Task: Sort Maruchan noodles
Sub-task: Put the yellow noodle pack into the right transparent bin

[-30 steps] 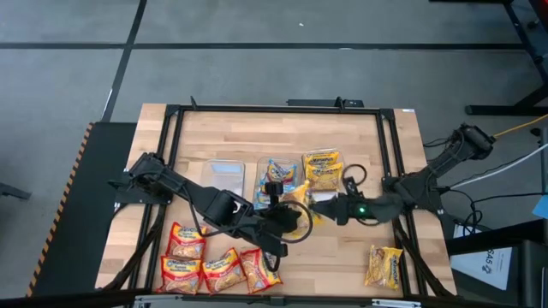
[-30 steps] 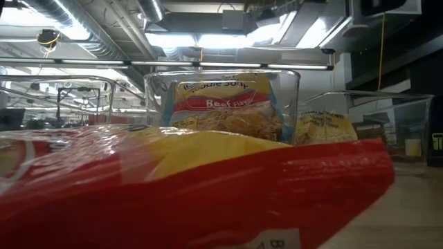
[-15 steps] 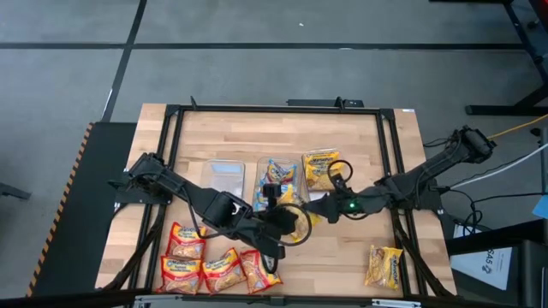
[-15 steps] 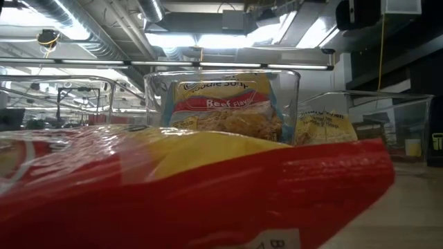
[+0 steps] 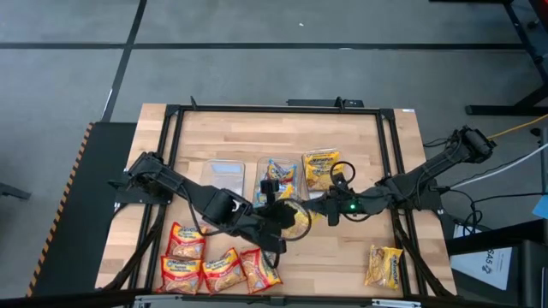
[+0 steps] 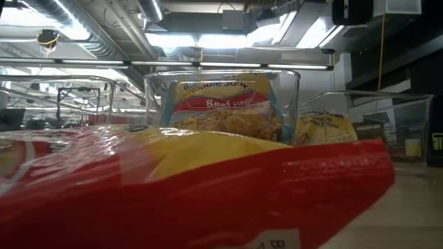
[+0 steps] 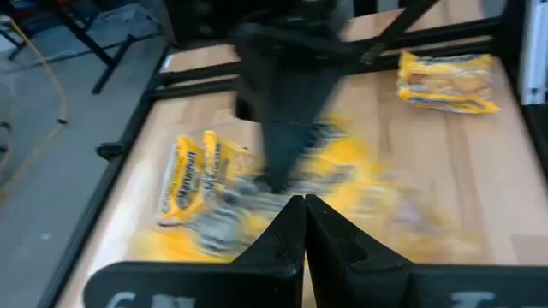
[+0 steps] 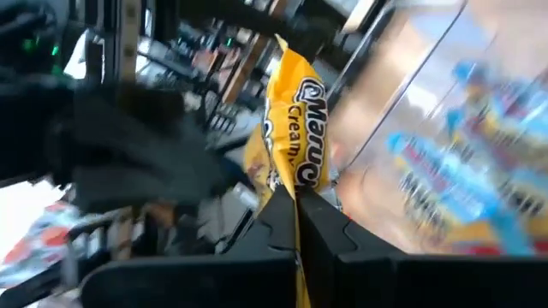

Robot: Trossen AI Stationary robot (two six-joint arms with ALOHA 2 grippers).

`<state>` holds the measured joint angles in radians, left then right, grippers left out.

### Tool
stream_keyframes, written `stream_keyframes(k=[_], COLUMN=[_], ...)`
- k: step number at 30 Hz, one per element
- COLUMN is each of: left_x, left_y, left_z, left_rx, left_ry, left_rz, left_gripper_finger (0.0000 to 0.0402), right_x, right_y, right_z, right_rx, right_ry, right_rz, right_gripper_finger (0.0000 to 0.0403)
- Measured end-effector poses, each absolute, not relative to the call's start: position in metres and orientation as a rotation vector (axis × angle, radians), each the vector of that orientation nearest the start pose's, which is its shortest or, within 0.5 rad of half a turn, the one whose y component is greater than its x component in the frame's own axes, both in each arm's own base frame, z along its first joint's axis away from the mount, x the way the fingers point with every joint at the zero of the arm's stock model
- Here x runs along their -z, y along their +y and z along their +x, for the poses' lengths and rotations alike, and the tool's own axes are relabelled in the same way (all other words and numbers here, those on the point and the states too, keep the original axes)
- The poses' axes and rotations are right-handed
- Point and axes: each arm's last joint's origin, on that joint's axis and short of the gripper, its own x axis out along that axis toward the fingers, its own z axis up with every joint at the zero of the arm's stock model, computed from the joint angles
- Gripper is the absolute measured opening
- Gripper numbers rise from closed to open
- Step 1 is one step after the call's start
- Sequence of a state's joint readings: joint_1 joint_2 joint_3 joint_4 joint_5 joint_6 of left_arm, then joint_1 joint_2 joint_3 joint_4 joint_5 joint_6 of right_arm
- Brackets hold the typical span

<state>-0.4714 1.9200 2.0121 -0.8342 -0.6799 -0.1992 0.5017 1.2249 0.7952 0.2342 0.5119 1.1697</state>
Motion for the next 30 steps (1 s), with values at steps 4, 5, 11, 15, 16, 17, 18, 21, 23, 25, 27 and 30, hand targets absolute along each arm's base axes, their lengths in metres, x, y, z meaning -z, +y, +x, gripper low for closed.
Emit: stream_keyframes(k=[4,5,11,15,16,17,18,21,23,25,27,30], left_x=[-0.379,-0.379,-0.368,-0.364,-0.363,-0.363,-0.363,-0.362,-0.361,-0.36,-0.357,-0.354], left_y=[-0.181,-0.184,-0.201,-0.206,-0.206,-0.207,-0.208,-0.208,-0.207,-0.205,-0.202,-0.194], left_z=[0.367,0.364,0.337,0.326,0.325,0.324,0.323,0.322,0.321,0.319,0.317,0.311], left_rx=[-0.211,-0.196,-0.165,-0.186,-0.187,-0.186,-0.185,-0.182,-0.171,-0.155,-0.147,-0.179], left_ry=[0.598,0.608,0.776,0.838,0.844,0.848,0.85,0.862,0.887,0.93,0.983,1.067], left_rz=[0.132,0.113,0.093,0.086,0.089,0.091,0.093,0.108,0.114,0.119,0.133,0.188], left_gripper_finger=[0.0,0.0,0.0,0.0,0.0,0.0,0.0,0.0,0.0,0.0,0.0,0.0], right_x=[-0.287,-0.287,-0.305,-0.323,-0.327,-0.33,-0.334,-0.338,-0.337,-0.335,-0.331,-0.323], right_y=[0.108,0.105,0.086,0.074,0.071,0.068,0.065,0.057,0.053,0.05,0.048,0.043], right_z=[0.242,0.241,0.223,0.199,0.193,0.186,0.181,0.163,0.153,0.145,0.139,0.137], right_rx=[0.222,0.251,0.438,0.471,0.474,0.476,0.472,0.443,0.414,0.398,0.399,0.411], right_ry=[0.096,0.084,-0.016,-0.001,0.02,0.044,0.069,0.187,0.272,0.35,0.41,0.497], right_rz=[0.965,0.926,0.675,0.481,0.442,0.406,0.376,0.276,0.23,0.196,0.174,0.166], right_gripper_finger=[0.0001,0.0001,0.0,0.0,0.0,0.0,0.0,0.0,0.0,0.0,0.0,0.0])
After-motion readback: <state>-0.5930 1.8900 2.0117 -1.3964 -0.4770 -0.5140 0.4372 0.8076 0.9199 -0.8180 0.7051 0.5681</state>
